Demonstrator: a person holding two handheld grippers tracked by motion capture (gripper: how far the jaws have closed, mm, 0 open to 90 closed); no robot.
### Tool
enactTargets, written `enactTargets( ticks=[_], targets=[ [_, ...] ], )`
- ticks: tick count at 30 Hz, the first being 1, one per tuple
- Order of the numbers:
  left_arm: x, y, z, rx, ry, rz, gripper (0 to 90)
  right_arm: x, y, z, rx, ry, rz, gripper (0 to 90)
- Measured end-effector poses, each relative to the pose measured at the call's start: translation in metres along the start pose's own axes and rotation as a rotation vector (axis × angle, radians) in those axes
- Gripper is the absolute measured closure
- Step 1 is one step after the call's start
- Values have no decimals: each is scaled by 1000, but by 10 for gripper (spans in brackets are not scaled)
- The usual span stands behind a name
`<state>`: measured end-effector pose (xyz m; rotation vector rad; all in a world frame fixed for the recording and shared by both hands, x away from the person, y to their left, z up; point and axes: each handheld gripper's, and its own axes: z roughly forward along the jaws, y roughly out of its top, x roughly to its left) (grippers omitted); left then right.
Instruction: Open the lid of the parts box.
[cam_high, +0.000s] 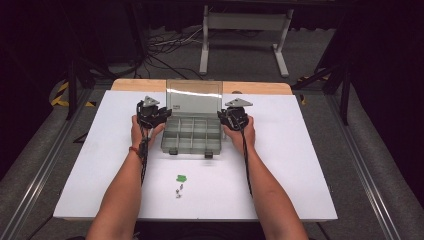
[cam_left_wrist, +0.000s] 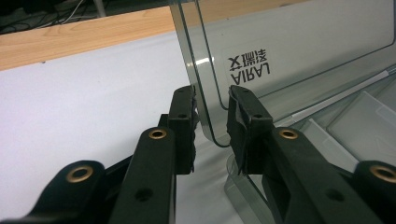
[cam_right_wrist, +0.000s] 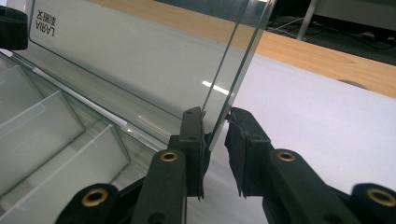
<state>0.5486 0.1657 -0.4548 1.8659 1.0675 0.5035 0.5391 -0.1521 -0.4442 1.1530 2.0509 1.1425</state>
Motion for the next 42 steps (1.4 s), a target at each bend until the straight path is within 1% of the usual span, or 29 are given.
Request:
enactTargets(
  ticks=[4, 5, 9, 11, 12, 14, 19, 21, 22, 24, 25, 26, 27, 29, 32, 33, 35, 37, 38, 39, 40, 42],
  targets=[
    [0, 0, 0, 2, -5, -8, 718, 0, 0, 0, 0, 2, 2, 760],
    [0, 0, 0, 1, 2, 3, 718, 0, 0, 0, 2, 1, -2, 757],
    [-1, 2, 0, 12, 23, 13, 705, 1, 1, 0, 10, -13, -27, 752],
    [0, 1, 1, 5, 20, 9, 707, 1, 1, 0, 10, -14, -26, 754],
    [0, 0, 1, 7, 12, 0, 714, 1, 1, 0, 11, -14, -26, 759],
    [1, 0, 1, 2, 5, 0, 737, 1, 1, 0, 14, -10, -27, 767],
    [0, 1, 1, 4, 9, 6, 742, 1, 0, 0, 17, -9, -29, 776],
    [1, 1, 1, 11, 12, 23, 742, 1, 0, 0, 18, -7, -33, 775],
    [0, 2, 1, 11, 14, 25, 743, 1, 1, 0, 20, -8, -39, 775],
    [0, 2, 0, 20, 5, 19, 744, 1, 1, 0, 24, 0, -44, 775],
    [0, 3, -1, 22, 8, 34, 740, 0, 1, -1, 24, 6, -46, 769],
    [0, 4, -2, 25, 10, 39, 732, -2, 1, -1, 22, 11, -40, 749],
    [0, 4, -3, 33, 13, 34, 724, -3, 1, -2, 23, 14, -39, 746],
    [0, 5, -3, 37, 22, 52, 726, -4, 1, -4, 24, 17, -36, 745],
    [1, 7, -6, 43, 24, 55, 727, -5, 2, -6, 19, 14, -39, 741],
    [1, 7, -8, 33, 20, 56, 725, -5, 4, -9, 10, 13, -47, 725],
    [1, 10, -11, 38, 26, 76, 721, -5, 5, -10, 4, 16, -45, 718],
    [1, 11, -13, 44, 2, 97, 715, -6, 5, -13, -3, 23, -42, 716],
    [-1, 12, -15, 45, -4, 108, 710, -5, 6, -14, -5, 26, -47, 711],
    [-2, 12, -18, 49, -12, 133, 706, -4, 7, -16, -5, 24, -61, 697],
    [-2, 12, -18, 49, -12, 133, 702, -4, 7, -17, -6, 24, -64, 692],
    [-4, 14, -22, 46, -13, 159, 697, -3, 8, -18, -8, 25, -69, 690]
  ],
)
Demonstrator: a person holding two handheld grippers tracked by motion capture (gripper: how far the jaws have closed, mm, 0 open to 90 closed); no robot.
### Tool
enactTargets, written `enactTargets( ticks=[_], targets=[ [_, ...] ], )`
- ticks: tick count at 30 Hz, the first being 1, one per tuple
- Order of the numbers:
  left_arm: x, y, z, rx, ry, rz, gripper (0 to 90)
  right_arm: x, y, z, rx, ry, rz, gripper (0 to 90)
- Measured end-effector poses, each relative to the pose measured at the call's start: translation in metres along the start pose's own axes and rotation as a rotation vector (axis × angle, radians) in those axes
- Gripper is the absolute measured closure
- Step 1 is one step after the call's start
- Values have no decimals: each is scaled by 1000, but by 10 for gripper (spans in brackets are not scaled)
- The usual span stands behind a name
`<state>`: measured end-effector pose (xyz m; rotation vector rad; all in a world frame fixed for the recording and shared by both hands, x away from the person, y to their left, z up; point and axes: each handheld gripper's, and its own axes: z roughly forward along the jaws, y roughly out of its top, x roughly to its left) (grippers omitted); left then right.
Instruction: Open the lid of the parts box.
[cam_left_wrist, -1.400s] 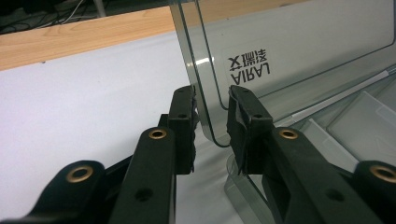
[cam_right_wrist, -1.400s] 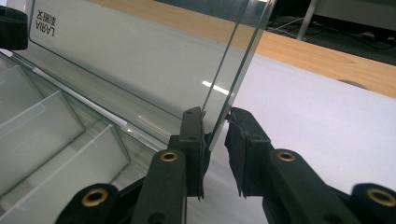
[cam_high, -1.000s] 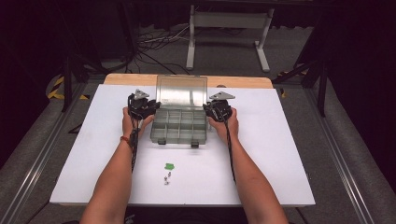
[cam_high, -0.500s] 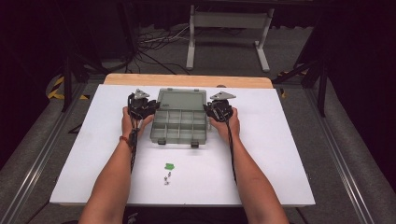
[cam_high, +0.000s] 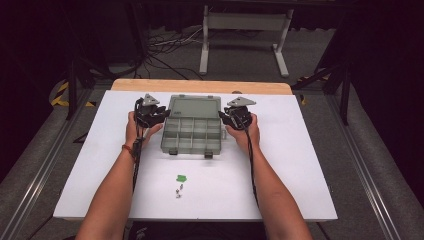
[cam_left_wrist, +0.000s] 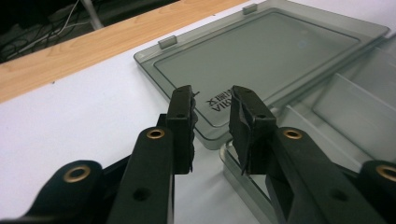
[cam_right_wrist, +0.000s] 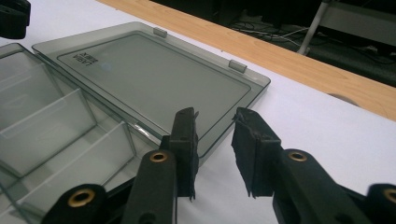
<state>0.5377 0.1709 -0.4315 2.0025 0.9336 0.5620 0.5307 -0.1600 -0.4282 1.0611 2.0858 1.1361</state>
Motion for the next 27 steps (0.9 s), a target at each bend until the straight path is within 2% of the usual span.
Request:
enactTargets(
  ticks=[3, 5, 9, 18, 21, 27],
  targets=[
    [-1, 1, -6, -18, -11, 10, 686, 1, 1, -4, -7, 5, -8, 667],
    [-3, 2, -13, -26, -18, 39, 674, 3, 1, -6, -14, 7, -13, 662],
    [-6, 3, -21, -48, -28, 64, 653, 5, 2, -8, -23, 19, -18, 655],
    [-18, -4, -45, -74, -57, 145, 595, 17, 2, -20, -40, 52, -64, 607],
    [-22, -6, -51, -82, -73, 153, 583, 21, 2, -26, -46, 63, -74, 603],
    [-27, -8, -63, -87, -67, 193, 569, 25, 2, -38, -65, 78, -98, 595]
  ],
)
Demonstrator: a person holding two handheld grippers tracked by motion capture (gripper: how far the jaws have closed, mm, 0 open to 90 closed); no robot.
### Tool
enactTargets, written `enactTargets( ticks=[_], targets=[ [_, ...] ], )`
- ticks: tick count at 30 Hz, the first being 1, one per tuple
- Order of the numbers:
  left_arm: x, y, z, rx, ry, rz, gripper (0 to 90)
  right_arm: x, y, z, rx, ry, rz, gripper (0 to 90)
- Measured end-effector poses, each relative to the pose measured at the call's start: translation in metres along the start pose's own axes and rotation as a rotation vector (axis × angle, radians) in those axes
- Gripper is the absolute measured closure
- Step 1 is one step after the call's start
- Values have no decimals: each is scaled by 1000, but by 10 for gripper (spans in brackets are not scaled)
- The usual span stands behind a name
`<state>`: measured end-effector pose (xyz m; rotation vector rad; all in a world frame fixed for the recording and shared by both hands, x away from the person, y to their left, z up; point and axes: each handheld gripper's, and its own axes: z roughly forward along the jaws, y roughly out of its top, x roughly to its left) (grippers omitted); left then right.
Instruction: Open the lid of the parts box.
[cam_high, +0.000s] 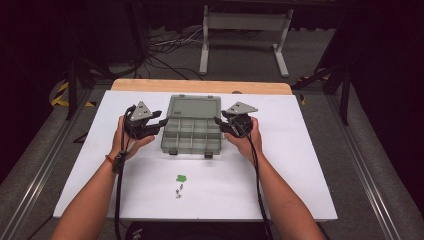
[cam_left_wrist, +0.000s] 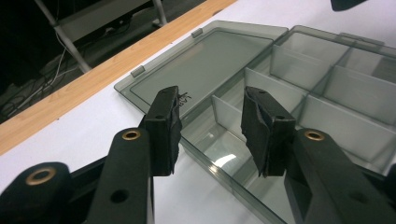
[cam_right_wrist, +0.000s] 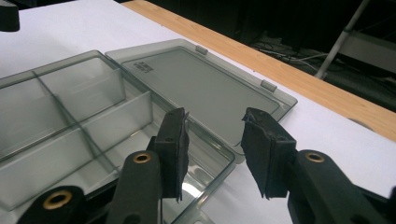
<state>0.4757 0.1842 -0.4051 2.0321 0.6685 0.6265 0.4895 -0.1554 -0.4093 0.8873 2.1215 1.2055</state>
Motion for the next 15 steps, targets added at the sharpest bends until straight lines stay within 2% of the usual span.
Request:
enactTargets(
  ticks=[6, 12, 15],
  targets=[
    [-9, 0, -14, -17, -16, 38, 534, 4, -1, -11, -9, 2, -16, 554],
    [-17, -2, -24, -29, -30, 68, 502, 6, -1, -19, -15, 14, -11, 502],
    [-20, -4, -28, -25, -40, 90, 480, 9, -1, -25, -18, 18, -32, 456]
  ],
)
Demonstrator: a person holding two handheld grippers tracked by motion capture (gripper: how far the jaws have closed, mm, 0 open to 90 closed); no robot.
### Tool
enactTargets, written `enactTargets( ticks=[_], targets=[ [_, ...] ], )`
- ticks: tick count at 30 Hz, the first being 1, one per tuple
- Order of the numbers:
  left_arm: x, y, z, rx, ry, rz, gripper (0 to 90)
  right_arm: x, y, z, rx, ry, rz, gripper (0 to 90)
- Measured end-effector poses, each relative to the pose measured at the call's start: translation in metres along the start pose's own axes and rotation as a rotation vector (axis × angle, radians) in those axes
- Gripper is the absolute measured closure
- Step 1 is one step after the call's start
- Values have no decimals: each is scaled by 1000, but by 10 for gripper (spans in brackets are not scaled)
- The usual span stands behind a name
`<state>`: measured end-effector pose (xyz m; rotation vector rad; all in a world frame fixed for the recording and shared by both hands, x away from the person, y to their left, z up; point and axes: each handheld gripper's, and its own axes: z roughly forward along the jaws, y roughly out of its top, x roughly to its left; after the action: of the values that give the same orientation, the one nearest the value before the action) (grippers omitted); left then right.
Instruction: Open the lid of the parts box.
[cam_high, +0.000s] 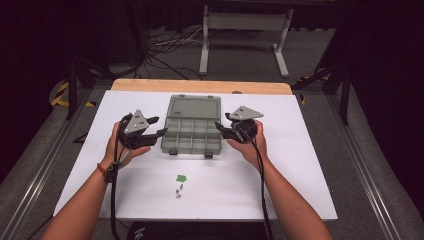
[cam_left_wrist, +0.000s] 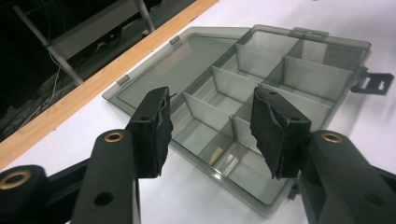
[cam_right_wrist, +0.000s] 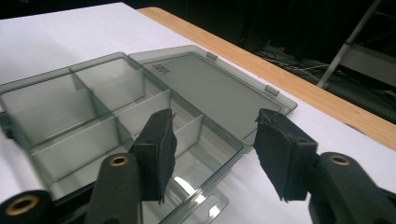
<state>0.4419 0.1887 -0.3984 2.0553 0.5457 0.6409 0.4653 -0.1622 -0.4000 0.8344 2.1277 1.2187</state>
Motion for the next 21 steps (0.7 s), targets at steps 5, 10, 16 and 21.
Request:
enactTargets(
  ticks=[5, 10, 16, 21],
  targets=[
    [-6, 1, -7, 10, 7, 48, 410, 3, -1, -11, -10, 2, -23, 389],
    [-13, 2, -15, 13, -4, 89, 346, 5, -2, -23, -29, -1, -38, 337],
    [-21, -2, -25, 13, -27, 98, 254, 5, -7, -38, -43, -10, -27, 240],
    [-25, -13, -30, 6, -60, 56, 137, 7, -15, -49, -36, -7, -25, 190]
  ],
)
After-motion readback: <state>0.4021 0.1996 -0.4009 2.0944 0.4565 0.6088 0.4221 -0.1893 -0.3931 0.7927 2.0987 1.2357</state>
